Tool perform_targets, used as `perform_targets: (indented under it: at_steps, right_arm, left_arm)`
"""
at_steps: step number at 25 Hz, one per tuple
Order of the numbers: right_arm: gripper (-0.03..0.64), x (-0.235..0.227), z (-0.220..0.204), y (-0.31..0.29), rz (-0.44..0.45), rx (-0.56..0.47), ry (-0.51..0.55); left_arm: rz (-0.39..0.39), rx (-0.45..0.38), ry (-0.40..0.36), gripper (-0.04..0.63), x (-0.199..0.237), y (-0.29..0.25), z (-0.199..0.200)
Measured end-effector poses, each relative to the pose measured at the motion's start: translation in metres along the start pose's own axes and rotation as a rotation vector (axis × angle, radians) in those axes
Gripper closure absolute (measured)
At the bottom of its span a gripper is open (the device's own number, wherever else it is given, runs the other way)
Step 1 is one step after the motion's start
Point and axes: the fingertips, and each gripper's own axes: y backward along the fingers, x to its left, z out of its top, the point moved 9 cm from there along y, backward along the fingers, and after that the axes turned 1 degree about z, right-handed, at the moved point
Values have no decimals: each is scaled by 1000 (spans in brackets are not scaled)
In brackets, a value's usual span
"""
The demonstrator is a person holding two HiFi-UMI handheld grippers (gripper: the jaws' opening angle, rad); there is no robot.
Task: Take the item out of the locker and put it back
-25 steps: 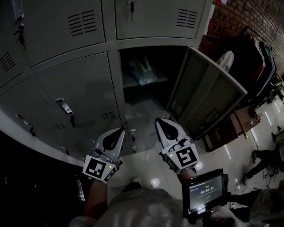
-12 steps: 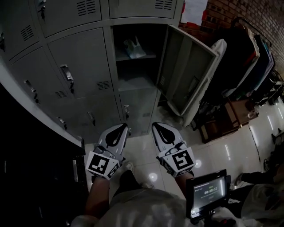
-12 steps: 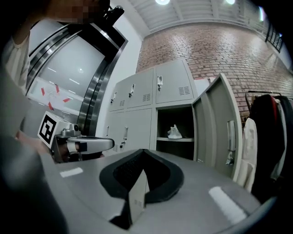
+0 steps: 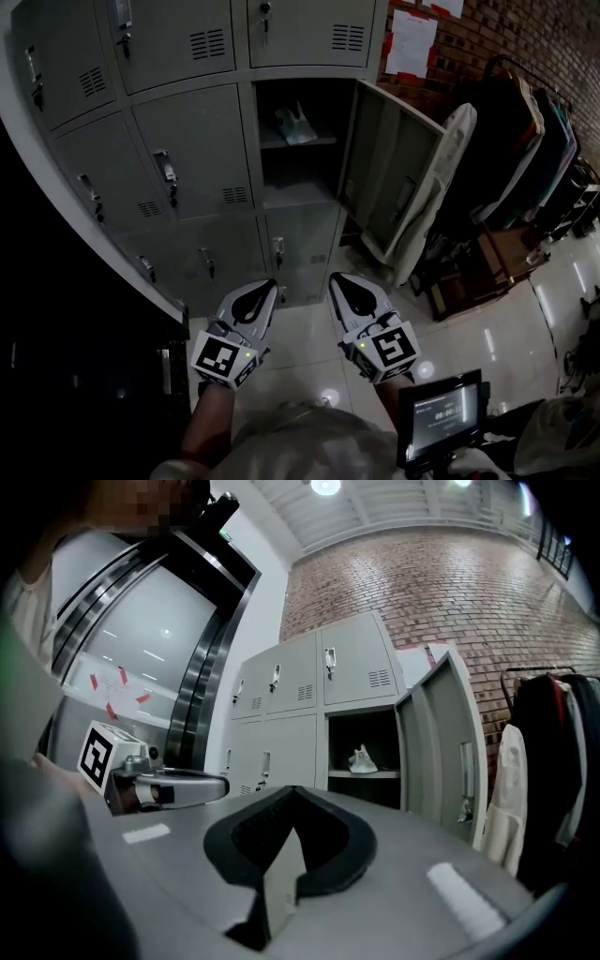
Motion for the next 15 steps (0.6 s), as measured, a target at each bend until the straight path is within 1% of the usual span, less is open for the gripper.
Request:
perform_targets:
  at_steps: [2, 5, 9, 15]
  right_arm:
    - [617, 3, 2, -4, 5, -3, -3]
    - [617, 6, -1, -7, 12, 1, -12]
    - [617, 10, -3, -10, 18, 12, -7]
    - [617, 11, -6, -16, 23, 30, -6]
  left_arm:
    - [6, -11, -8, 590, 2, 0, 4]
    - [-6, -11, -11, 590, 2, 1, 5]
    - [-5, -18, 9, 590, 6, 0, 3]
    - [-10, -24, 10, 591, 10, -3, 1]
